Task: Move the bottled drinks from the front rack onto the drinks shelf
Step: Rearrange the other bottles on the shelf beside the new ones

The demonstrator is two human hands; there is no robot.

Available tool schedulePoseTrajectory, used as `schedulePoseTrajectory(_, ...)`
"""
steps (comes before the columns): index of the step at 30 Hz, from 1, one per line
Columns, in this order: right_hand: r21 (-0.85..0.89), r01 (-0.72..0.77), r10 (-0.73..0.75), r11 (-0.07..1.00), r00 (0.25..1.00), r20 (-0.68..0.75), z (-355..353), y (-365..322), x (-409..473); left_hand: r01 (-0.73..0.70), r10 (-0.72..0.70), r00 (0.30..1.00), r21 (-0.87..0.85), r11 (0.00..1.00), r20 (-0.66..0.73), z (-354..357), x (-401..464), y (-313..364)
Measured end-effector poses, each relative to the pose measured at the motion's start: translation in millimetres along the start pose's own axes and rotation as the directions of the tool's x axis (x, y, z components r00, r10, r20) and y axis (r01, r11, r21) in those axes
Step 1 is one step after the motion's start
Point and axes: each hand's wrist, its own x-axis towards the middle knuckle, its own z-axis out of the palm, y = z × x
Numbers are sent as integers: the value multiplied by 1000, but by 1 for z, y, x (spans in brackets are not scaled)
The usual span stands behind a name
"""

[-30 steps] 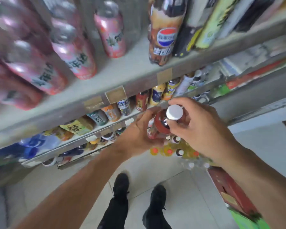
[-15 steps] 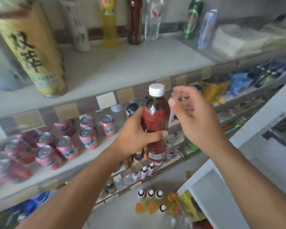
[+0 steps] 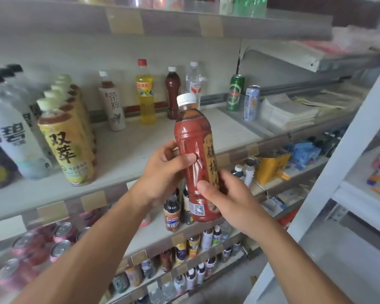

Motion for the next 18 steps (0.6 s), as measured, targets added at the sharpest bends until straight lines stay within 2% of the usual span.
schedulePoseTrajectory(4, -111, 2, -14, 994, 994, -107, 2, -11, 18, 9, -9, 1000, 3, 1000, 26, -3, 13, 15)
schedulePoseTrajectory(8, -194, -6, -39, 981, 973, -226, 11, -10, 40, 56, -52, 998, 130, 990, -32, -11, 30, 24)
schedulePoseTrajectory(11, -208, -14, -42, 978, 964, -264, 19, -11, 62, 9, 12, 995, 199, 980, -102, -23, 48, 26)
schedulePoseTrajectory(15, -243, -64, -4, 968, 964, -267, 23, -19, 102, -37, 79, 974, 200, 979, -211, -42, 78, 26)
schedulePoseTrajectory(18, -271, -100, 11, 957, 950, -313, 20, -22, 136, -51, 105, 970, 238, 970, -221, -52, 102, 28)
